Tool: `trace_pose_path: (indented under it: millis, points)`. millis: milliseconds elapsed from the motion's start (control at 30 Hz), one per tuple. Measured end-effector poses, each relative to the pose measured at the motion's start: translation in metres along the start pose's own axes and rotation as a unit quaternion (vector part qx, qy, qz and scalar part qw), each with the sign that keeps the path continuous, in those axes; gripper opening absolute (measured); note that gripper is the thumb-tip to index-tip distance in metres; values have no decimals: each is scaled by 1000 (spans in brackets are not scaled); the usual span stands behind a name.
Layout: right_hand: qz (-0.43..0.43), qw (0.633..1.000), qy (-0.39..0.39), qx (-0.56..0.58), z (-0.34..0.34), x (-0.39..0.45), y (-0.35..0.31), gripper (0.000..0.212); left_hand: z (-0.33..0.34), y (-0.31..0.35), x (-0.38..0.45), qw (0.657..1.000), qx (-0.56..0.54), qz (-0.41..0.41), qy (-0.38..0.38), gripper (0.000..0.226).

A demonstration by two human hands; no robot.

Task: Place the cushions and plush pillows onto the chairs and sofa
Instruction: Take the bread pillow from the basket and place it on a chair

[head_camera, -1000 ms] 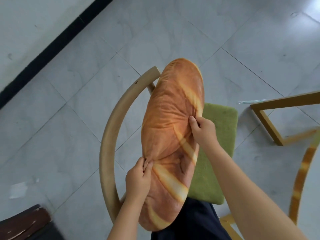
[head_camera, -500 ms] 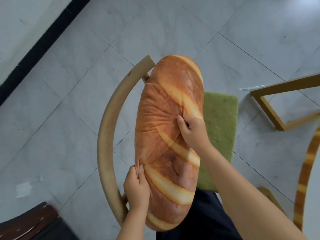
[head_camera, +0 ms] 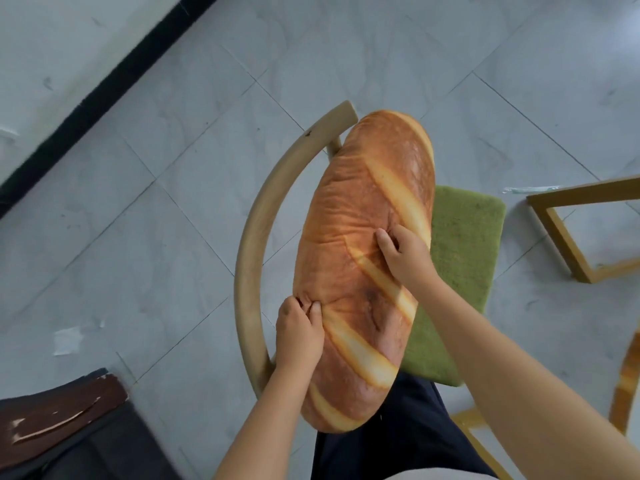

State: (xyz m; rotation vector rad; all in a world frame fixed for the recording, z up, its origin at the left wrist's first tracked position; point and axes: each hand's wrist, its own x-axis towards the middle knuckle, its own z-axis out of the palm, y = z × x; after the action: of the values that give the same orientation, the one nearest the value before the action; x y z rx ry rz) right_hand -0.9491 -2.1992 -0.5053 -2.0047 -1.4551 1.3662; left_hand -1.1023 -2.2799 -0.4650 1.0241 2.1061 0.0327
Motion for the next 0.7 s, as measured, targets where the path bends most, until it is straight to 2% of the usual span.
trace_pose_path:
  millis: [67,100,200,300,333,400,500,600,700]
  points:
    - [-30,999,31,-27,-4,-22,2,26,-12,-2,-17,1000,-14,16,19,40]
    - [-59,996,55,-48,-3,-38,3,27,-19,-5,-28,999,-25,35,33,44]
    - [-120,980,83,-135,14,-82,9,61,-35,-26,-57,988,-41,124,81,45]
    - [-16,982,-27,-189,48,-85,1,98,-43,-55,-53,967,-13,197,160,37]
    - [7,973,-52,-226,60,-79,-1,100,-43,-66,-45,962,13,203,180,40]
    - [23,960,-56,-275,81,-63,-1,89,-44,-77,-29,967,23,178,183,56]
    - [45,956,-46,-285,100,-46,-1,82,-41,-78,-17,946,108,250,174,86]
    - [35,959,-47,-278,98,-50,-4,81,-35,-76,-21,902,216,329,177,88]
    - [-28,984,-22,-173,58,-65,0,66,-12,-74,-38,877,272,369,143,92]
